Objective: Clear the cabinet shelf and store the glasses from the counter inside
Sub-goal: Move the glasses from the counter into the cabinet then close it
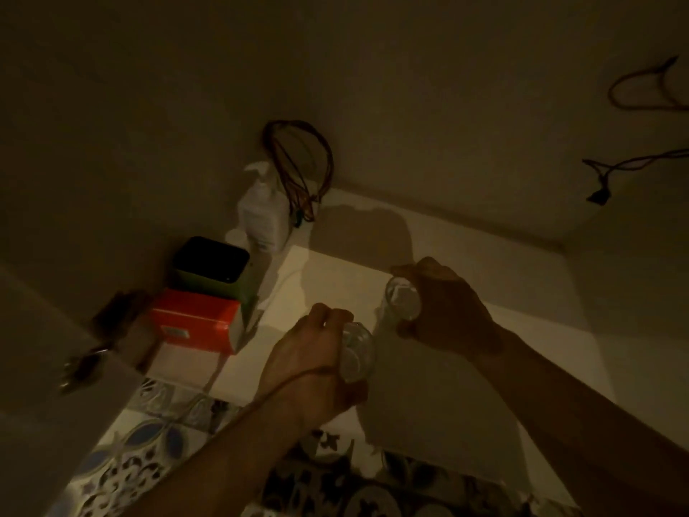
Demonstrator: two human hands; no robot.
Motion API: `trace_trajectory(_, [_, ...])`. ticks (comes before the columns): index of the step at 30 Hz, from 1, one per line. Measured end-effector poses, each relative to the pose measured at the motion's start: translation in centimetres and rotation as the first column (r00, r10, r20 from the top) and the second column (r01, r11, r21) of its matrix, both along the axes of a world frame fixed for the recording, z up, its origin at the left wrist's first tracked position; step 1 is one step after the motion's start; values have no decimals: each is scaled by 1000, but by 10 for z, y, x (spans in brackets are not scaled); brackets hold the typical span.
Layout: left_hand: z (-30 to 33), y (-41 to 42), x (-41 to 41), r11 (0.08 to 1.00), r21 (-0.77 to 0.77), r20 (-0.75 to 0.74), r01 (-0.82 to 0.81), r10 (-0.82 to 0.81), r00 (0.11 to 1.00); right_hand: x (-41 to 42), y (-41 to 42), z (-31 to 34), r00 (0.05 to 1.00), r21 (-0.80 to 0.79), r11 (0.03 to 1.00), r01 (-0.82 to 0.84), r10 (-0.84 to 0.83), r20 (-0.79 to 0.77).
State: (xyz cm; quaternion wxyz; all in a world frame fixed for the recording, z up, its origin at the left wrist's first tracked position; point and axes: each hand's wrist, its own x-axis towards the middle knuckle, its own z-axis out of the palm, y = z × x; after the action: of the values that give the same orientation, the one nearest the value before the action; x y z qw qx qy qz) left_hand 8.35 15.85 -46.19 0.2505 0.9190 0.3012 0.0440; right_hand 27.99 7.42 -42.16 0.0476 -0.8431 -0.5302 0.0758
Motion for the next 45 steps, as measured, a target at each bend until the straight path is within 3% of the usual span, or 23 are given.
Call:
trace_trajectory(10, [-49, 13, 44, 999, -12, 78, 47, -46, 996, 39, 70, -60, 999, -32, 999, 14, -16, -41])
trace_trajectory(20, [-62, 15, 54, 998, 10, 89, 55, -56, 994, 48, 93, -74, 996, -55, 998, 28, -33, -81])
trace_trajectory(39, [-64, 17, 58, 993, 84, 79, 89, -95, 992, 40, 85, -73, 991, 16, 1000, 23, -20, -134])
trace_trajectory(45, [-66, 14, 53, 988, 115, 69, 99, -107, 992, 44, 68, -64, 985, -13, 996, 91, -92, -148])
